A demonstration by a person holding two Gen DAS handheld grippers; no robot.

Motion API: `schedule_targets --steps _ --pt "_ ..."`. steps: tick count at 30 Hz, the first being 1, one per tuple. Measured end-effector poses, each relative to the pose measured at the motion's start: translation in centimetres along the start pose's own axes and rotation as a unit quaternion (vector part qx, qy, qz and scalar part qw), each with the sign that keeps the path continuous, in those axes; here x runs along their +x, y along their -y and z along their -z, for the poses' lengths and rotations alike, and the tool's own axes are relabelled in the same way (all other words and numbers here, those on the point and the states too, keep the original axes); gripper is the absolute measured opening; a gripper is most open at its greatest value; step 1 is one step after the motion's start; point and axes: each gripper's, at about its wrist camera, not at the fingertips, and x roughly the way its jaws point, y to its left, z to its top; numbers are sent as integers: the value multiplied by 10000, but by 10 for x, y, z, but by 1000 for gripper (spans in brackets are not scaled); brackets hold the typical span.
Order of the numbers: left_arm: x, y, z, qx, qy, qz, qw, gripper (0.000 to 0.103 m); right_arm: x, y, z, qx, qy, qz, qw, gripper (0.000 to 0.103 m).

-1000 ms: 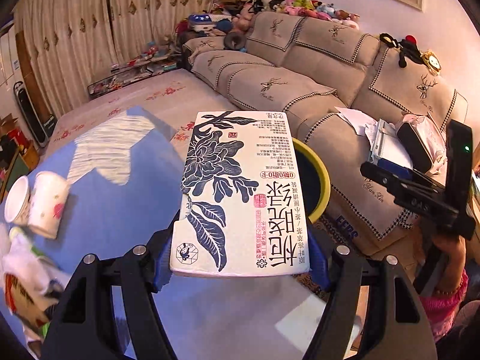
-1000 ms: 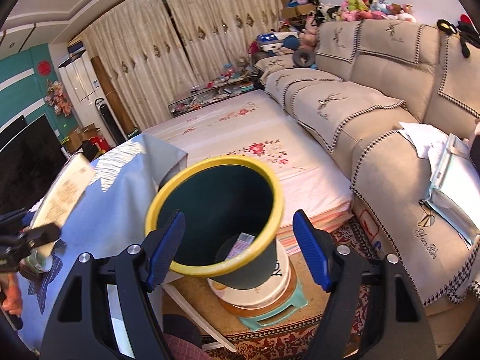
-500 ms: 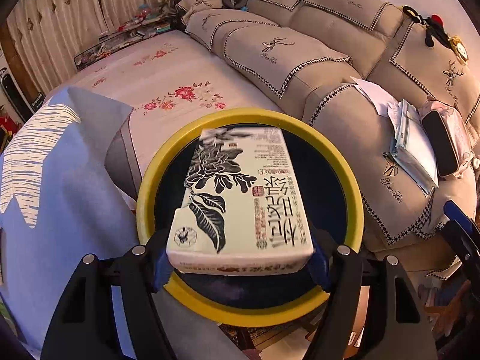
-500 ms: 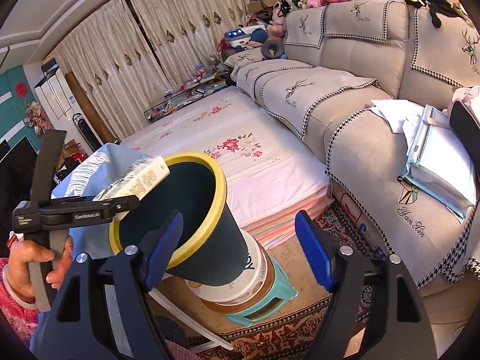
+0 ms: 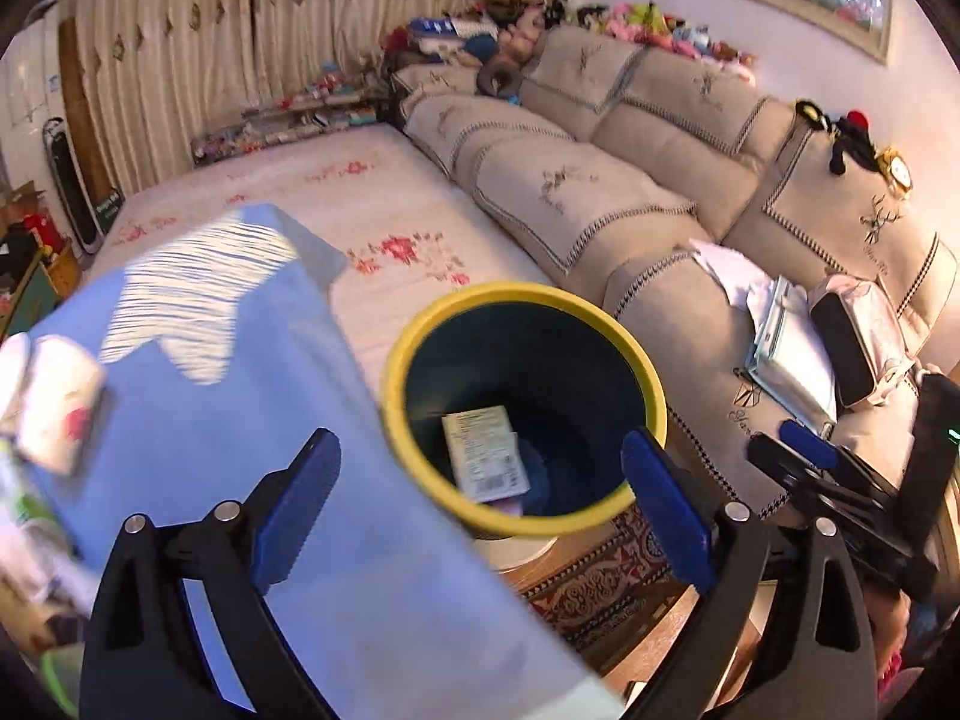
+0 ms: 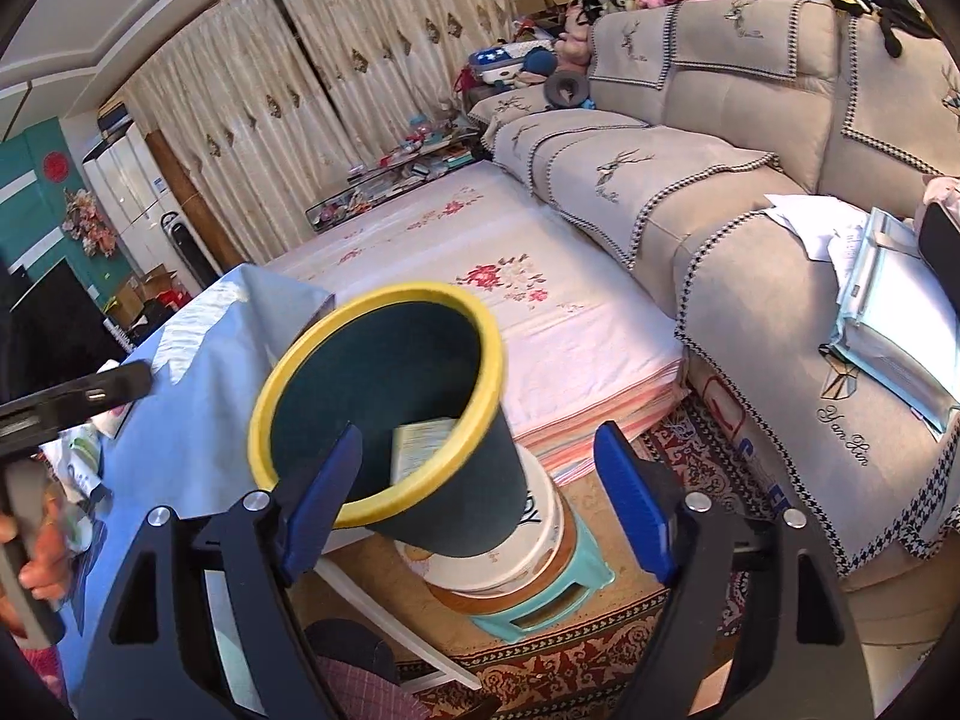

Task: Collect trash
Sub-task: 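Carry the tea box over the bin and open the left tool, then grasp the brown plastic tray with the right tool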

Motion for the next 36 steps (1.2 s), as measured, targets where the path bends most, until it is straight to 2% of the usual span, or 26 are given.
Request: schedule_targets --steps 4,9,12,15,20,24,30,33,36 --pt "-75 -35 29 -175 506 -320 9981 97 6 -34 5 -284 -106 -212 9993 75" --pt "-155 -90 73 -483 982 -1028 9887 98 11 -87 16 -708 -243 -469 9961 75" --pt "-195 -125 102 -738 1202 -1623 9766 98 13 -122 22 -967 -333 -678 9924 75" --pt "-232 -162 134 -1163 1381 -2178 9591 98 14 -164 29 -1287 -417 -956 9862 75" --pt "-262 -202 176 -1724 1496 -2673 9362 98 10 -238 50 -1808 -556 -1538 9698 75" --pt "-271 -217 196 -1965 1509 -2714 9300 98 9 -299 73 -2258 -748 -2018 9501 75" --pt "-270 -222 217 -2037 1505 -2712 9286 98 20 -357 98 -2711 -1004 -2061 9348 75" --pt "-273 -229 228 -2124 1508 -2708 9267 98 18 -371 102 -2756 -909 -2055 9346 75" --pt "-272 -235 235 -2233 1509 -2725 9236 98 1 -382 109 -2870 -690 -2366 9257 72"
